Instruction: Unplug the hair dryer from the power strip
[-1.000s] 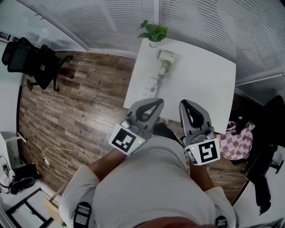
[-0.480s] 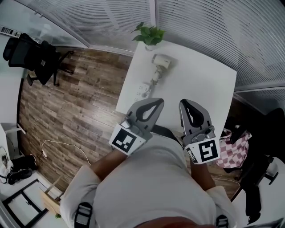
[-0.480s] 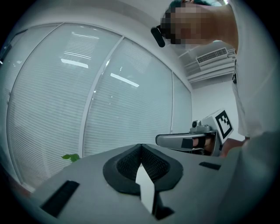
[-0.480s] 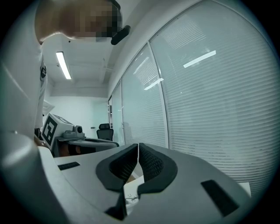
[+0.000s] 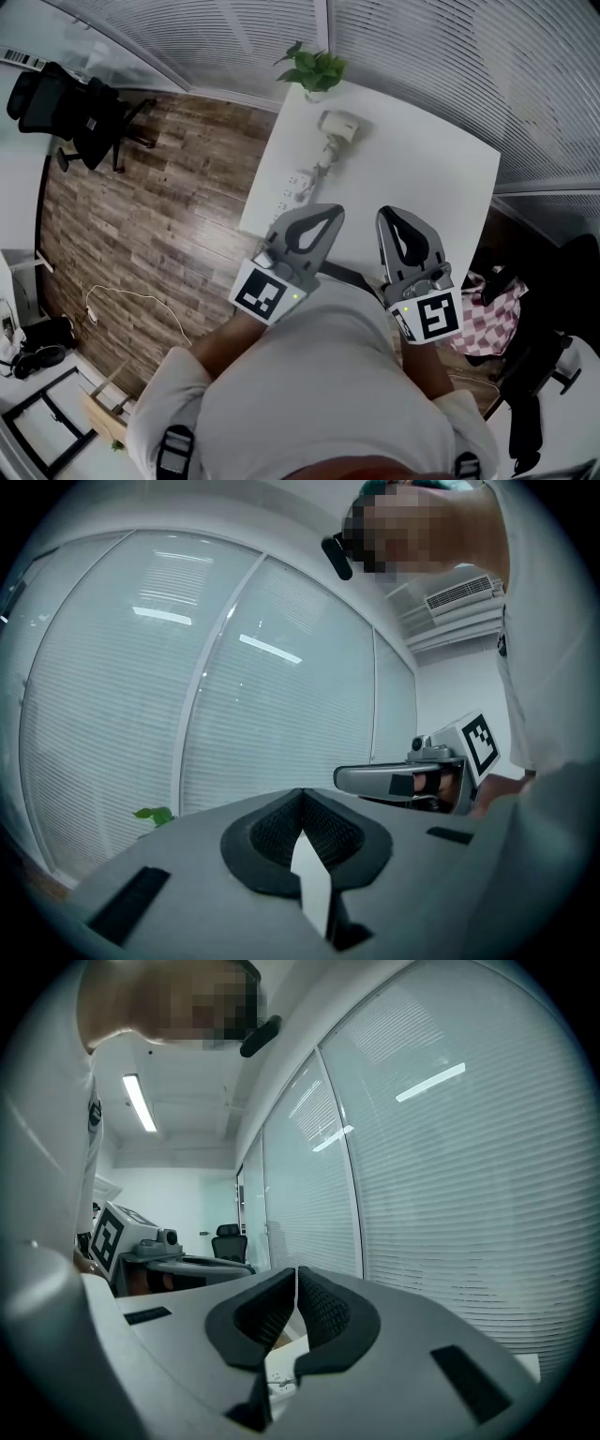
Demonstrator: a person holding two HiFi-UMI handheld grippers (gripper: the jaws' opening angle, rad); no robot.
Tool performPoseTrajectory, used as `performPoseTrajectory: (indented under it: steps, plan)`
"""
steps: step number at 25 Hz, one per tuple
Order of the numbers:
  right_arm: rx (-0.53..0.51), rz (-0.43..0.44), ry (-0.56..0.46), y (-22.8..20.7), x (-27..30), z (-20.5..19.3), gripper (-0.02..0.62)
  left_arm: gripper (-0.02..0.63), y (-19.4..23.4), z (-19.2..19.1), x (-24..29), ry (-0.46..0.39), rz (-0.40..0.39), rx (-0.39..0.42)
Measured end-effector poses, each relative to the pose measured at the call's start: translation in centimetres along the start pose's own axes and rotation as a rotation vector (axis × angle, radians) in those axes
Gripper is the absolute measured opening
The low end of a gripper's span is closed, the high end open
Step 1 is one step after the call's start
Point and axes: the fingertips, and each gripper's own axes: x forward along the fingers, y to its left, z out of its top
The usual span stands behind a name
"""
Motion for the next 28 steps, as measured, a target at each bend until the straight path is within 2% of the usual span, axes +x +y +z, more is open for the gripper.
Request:
performPoseTrajectory:
  steps: [5,12,16,23,28]
  plan:
    - [-0.001,-0.002,-0.005,0.6,-0.4,-0.2,0.034,0.029,-0.1,-0.6,-0.6,0.018,0.004,0.009]
    - [0.009,-0.042,-0.021,1.4,0.5,-1.5,0.034,0.029,0.6,-2.2,-1.3,0.048,0.014,0.066]
    - [-0.016,-0.011,0.007,2.5,1.8,-3.4,0.034,0.029,2.1,-3.3,-1.9,0.076,0.024,0.085]
    - [-0.034,0.037,0.051,4.6,5.5,-6.5,0.035,0.029,5.8,-7.4,-3.6,0.175,0.04,0.137]
    - [-0.04,0.069,0.14,5.7,7.7,-10.5,0.035,0.029,8.1,-10.3,-4.7,0.227,0.041,0.158]
